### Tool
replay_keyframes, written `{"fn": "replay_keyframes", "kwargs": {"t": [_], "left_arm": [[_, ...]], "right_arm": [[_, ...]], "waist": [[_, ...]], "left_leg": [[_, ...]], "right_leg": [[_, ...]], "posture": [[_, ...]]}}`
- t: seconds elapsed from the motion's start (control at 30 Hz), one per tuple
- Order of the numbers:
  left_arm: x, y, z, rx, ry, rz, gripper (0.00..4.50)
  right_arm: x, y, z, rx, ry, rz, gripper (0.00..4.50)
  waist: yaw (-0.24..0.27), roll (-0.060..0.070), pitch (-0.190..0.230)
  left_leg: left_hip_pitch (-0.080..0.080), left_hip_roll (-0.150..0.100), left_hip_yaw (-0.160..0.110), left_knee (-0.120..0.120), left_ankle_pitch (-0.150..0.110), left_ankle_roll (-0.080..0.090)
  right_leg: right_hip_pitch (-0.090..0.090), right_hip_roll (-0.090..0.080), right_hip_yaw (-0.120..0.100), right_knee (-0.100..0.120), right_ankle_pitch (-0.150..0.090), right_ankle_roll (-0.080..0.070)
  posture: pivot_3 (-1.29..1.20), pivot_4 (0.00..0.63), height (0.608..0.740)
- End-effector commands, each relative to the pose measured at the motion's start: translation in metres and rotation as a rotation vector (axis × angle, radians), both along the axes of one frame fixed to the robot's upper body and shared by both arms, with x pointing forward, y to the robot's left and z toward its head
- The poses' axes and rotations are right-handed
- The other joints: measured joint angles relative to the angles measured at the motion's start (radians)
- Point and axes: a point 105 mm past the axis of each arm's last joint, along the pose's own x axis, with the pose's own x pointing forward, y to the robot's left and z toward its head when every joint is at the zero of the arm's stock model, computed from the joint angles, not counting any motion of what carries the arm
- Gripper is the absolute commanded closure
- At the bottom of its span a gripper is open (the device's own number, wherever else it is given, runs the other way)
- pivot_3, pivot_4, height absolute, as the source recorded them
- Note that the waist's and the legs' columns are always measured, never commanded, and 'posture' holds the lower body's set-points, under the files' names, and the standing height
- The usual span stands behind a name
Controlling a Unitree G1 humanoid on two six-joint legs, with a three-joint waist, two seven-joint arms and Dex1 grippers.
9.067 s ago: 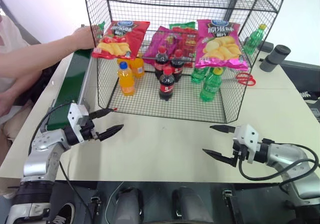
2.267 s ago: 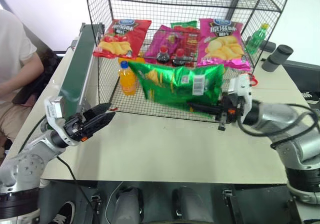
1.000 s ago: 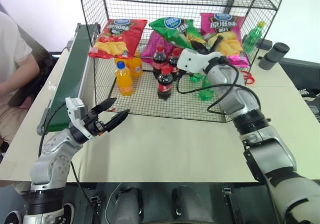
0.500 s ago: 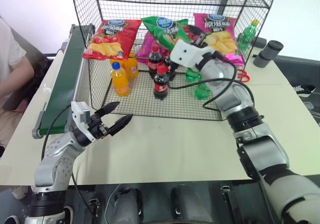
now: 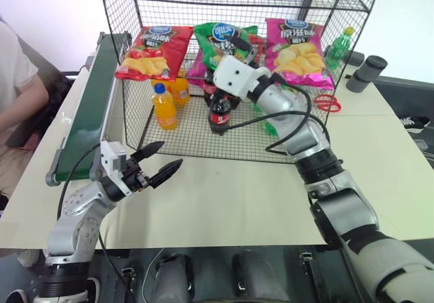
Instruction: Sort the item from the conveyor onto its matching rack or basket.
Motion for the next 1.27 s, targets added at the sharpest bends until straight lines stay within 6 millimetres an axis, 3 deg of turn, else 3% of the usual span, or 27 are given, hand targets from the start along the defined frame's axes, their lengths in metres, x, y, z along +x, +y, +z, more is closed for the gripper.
{"fn": "replay_keyframes", "kwargs": {"t": [0.03, 0.2, 0.3, 0.53, 0.67, 0.87, 1.03, 1.27], "left_arm": [[-0.003, -0.001, 0.011, 0.021, -0.058, -0.001, 0.0], [-0.004, 0.004, 0.007, 0.052, -0.057, 0.028, 0.0], [-0.002, 0.008, 0.008, 0.054, -0.058, 0.05, 0.0], [0.006, 0.059, 0.009, 0.123, -0.009, 0.269, 0.0], [-0.001, 0.09, 0.023, 0.137, -0.006, 0.299, 0.0], [-0.002, 0.112, 0.024, 0.266, -0.008, 0.355, 0.0], [-0.001, 0.119, 0.025, 0.299, -0.008, 0.329, 0.0], [0.0, 0.116, 0.018, 0.318, 0.008, 0.29, 0.0]], "right_arm": [[-0.017, 0.004, 0.02, 0.061, -0.067, 0.073, 0.49], [-0.055, 0.009, 0.034, 0.36, 0.062, 0.341, 0.49], [-0.092, 0.001, 0.046, 0.498, 0.114, 0.547, 0.49], [-0.12, -0.066, -0.003, 0.597, 0.486, 0.582, 0.49], [-0.143, -0.11, -0.063, 0.482, 0.766, 0.481, 0.49], [-0.153, -0.157, -0.107, 0.3, 0.865, 0.343, 0.23], [-0.144, -0.188, -0.118, 0.263, 0.863, 0.248, 0.23], [-0.147, -0.183, -0.126, 0.257, 0.899, 0.288, 0.23]], "waist": [[0.0, 0.0, 0.0], [0.0, 0.0, 0.0], [0.003, 0.0, 0.0], [0.008, -0.001, -0.001], [0.014, -0.001, 0.0], [0.003, 0.0, 0.0], [0.005, -0.001, 0.0], [0.009, -0.001, 0.0]], "left_leg": [[0.0, 0.0, 0.0, 0.0, 0.0, 0.0], [0.0, 0.001, 0.0, 0.0, 0.0, 0.0], [0.0, 0.003, -0.001, -0.001, 0.0, 0.0], [0.001, 0.001, -0.003, 0.0, -0.001, 0.002], [0.0, 0.001, -0.005, -0.002, -0.002, 0.003], [0.003, 0.0, -0.003, 0.0, -0.002, 0.003], [0.003, -0.001, -0.003, 0.0, -0.002, 0.003], [0.002, -0.001, -0.003, 0.0, -0.002, 0.003]], "right_leg": [[0.0, 0.0, 0.0, 0.0, 0.0, 0.0], [0.0, 0.0, 0.0, 0.0, 0.0, 0.0], [0.0, 0.0, -0.001, 0.0, 0.0, 0.0], [0.004, -0.004, -0.003, -0.002, 0.0, 0.0], [0.004, -0.004, -0.004, -0.003, 0.0, 0.0], [0.006, -0.002, -0.002, -0.004, 0.0, -0.001], [0.006, -0.001, -0.002, -0.004, -0.001, -0.001], [0.005, -0.001, -0.002, -0.004, 0.0, 0.0]], "posture": [[0.0, 0.15, 0.74], [0.0, 0.15, 0.74], [0.0, 0.15, 0.74], [0.0, 0.15, 0.74], [0.0, 0.15, 0.74], [0.0, 0.15, 0.74], [0.0, 0.15, 0.74], [0.0, 0.15, 0.74]]}}
